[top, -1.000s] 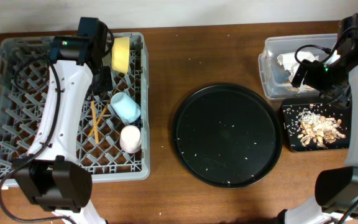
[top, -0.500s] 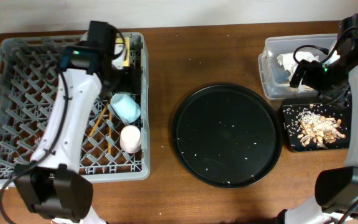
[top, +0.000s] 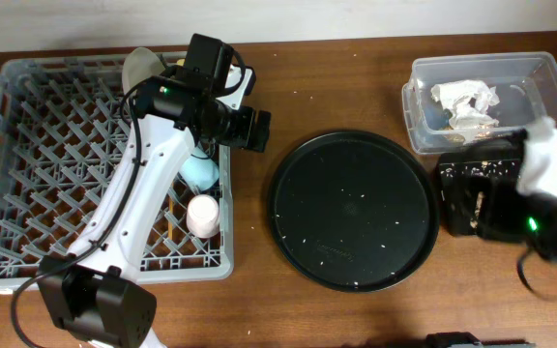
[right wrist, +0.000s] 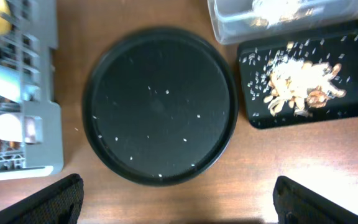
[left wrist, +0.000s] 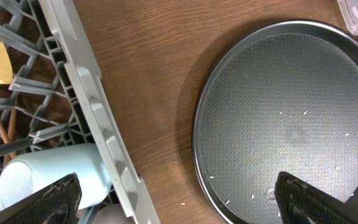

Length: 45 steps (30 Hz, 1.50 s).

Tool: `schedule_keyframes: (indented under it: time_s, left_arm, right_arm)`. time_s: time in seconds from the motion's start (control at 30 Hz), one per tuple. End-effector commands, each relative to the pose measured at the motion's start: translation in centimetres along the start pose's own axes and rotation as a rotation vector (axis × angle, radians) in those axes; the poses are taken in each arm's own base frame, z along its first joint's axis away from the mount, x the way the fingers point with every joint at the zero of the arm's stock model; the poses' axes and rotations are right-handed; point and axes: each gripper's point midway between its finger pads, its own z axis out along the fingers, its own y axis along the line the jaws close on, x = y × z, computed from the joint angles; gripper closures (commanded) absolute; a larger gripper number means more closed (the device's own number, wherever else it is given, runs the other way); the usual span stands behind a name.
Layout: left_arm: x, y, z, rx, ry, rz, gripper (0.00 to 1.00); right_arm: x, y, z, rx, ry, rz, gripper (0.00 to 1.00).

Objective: Sort waste into correct bins and load items into the dishwasher rack

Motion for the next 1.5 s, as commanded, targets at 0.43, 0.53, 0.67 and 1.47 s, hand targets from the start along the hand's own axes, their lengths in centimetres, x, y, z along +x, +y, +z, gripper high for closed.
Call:
schedule_keyframes:
  time_s: [0.43, 0.53, 0.67, 1.47]
  left_arm:
    - [-0.6, -0.3, -0.9, 0.012, -0.027, 0.021, 0.01]
    - [-0.6, -0.3, -0.9, 0.012, -0.026, 0.021, 0.01]
    - [-0.5, -0.3, -0.9, 0.012, -0.026, 0.023, 0.01]
    - [-0.6, -0.4, -0.8, -0.004, -0.03, 0.033, 0.01]
  right_arm:
    - [-0.7, -0.7, 7.4, -0.117, -0.811, -0.17, 0.02]
    - [2.3, -1.4, 12.2, -0.145, -0.94, -0.192, 0.02]
    - [5.7, -2.6, 16.7, -0.138, -0.941, -0.189, 0.02]
    - [7.8, -3.4, 19.3, -0.106, -0.886, -0.19, 0.02]
